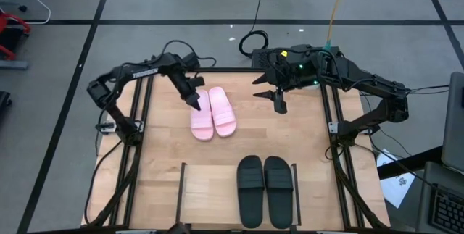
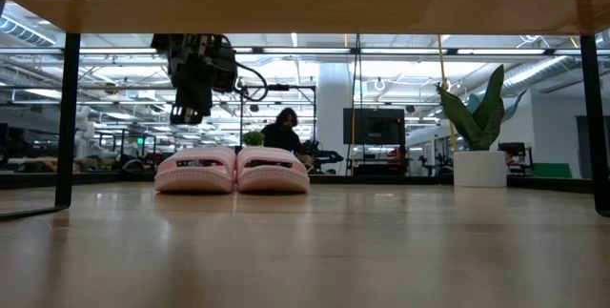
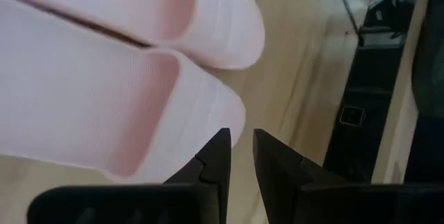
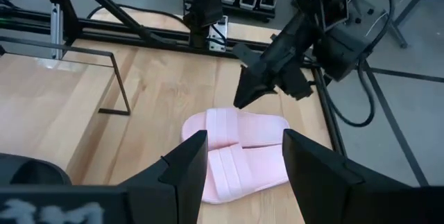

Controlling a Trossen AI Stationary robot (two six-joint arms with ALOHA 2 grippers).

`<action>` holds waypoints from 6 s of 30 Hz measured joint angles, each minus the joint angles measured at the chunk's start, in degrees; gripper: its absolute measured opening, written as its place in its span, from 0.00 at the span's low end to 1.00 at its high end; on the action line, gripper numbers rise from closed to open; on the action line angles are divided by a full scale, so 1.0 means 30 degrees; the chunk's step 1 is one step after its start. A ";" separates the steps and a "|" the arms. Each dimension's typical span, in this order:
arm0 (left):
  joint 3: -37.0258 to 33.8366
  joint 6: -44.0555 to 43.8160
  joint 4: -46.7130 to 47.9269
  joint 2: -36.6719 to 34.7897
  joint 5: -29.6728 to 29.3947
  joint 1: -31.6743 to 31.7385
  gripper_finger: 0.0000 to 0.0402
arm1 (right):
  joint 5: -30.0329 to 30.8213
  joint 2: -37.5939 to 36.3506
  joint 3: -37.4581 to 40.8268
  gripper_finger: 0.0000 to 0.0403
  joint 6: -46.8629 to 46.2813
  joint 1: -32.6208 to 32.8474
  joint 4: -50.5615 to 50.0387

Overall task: Pick and place slides into the shelf
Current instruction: Put the left pink slipper on the shelf

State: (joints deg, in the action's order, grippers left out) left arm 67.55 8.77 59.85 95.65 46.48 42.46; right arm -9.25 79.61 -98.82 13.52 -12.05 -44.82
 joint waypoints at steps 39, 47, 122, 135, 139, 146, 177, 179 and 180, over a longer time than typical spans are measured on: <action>0.0868 -0.0776 0.2298 0.1124 0.2402 -0.2005 0.34 | -0.1487 0.0000 0.0021 0.44 -0.0554 -0.0007 -0.0443; 0.0868 -0.0285 0.5540 0.0433 0.0983 -0.1821 0.44 | -0.1463 0.0000 0.0021 0.44 -0.0141 -0.0005 -0.0296; 0.9439 0.1178 1.0024 -0.1904 -0.4180 0.2463 0.45 | -0.1444 0.0007 0.0451 0.44 -0.1428 -0.0758 0.2685; -0.0695 0.1874 0.6767 -0.7614 -0.8422 -0.1163 0.45 | -0.1452 0.0007 0.0451 0.44 -0.0620 -0.0826 0.2833; -0.3038 -0.0177 0.4356 -0.7702 -0.7008 -0.1795 0.45 | -0.1459 0.0007 0.0451 0.44 -0.0946 -0.1114 0.3169; -0.4895 -0.0692 0.2287 -0.7721 -0.6522 -0.3243 0.45 | -0.1458 0.0007 0.0451 0.44 -0.1712 -0.1488 0.3147; -0.5298 -0.3708 -0.3551 -0.6133 -1.0466 -0.9599 0.45 | -0.1451 0.0007 0.0458 0.44 -0.1170 -0.1501 0.3045; -0.5668 -0.4235 -0.3876 -0.6125 -1.0254 -0.9819 0.45 | -0.1451 0.0007 0.0458 0.44 -0.1008 -0.1508 0.3024; -0.5848 -0.4552 -0.4085 -0.6125 -0.9970 -0.9901 0.45 | -0.1451 0.0007 0.0458 0.44 -0.0938 -0.1508 0.3000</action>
State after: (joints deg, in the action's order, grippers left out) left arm 50.00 -4.88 47.59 77.28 16.57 12.76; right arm -13.61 79.64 -97.45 10.70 -16.58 -35.82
